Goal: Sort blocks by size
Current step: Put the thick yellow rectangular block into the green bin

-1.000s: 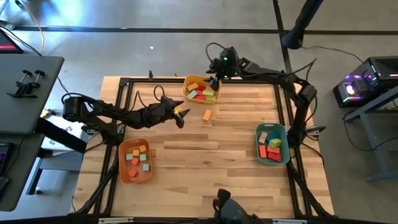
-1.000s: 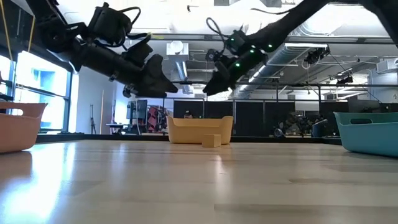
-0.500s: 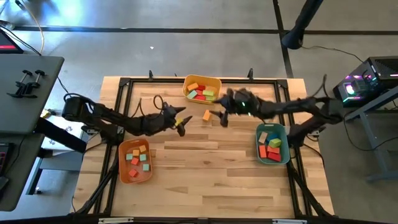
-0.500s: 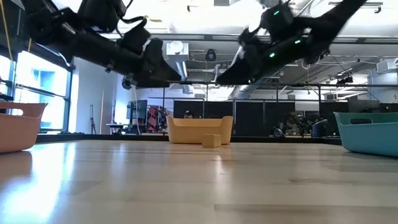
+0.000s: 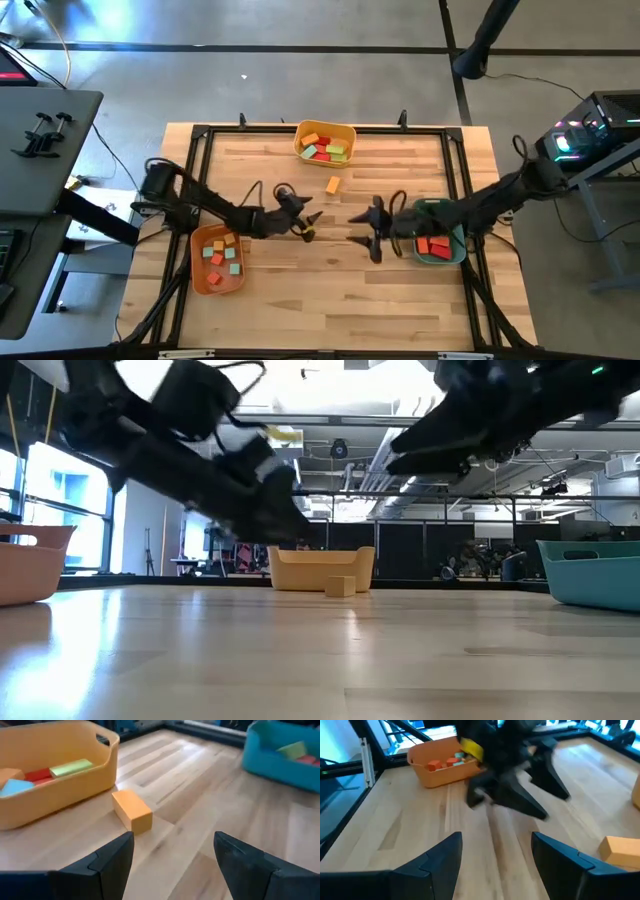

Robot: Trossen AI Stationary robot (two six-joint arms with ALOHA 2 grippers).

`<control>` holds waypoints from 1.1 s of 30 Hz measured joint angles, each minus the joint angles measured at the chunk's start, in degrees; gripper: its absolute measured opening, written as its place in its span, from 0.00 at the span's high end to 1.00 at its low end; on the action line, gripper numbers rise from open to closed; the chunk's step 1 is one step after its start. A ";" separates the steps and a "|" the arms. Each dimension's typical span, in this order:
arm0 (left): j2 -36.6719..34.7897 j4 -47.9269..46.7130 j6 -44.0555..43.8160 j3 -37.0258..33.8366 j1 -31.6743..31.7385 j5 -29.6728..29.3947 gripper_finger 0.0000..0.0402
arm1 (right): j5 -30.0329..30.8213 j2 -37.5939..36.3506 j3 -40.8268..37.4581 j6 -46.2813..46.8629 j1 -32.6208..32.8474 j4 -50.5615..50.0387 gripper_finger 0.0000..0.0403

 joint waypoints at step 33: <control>25.57 -2.65 6.94 22.56 10.95 -2.19 0.40 | 19.19 0.09 0.06 6.55 8.82 -4.19 0.42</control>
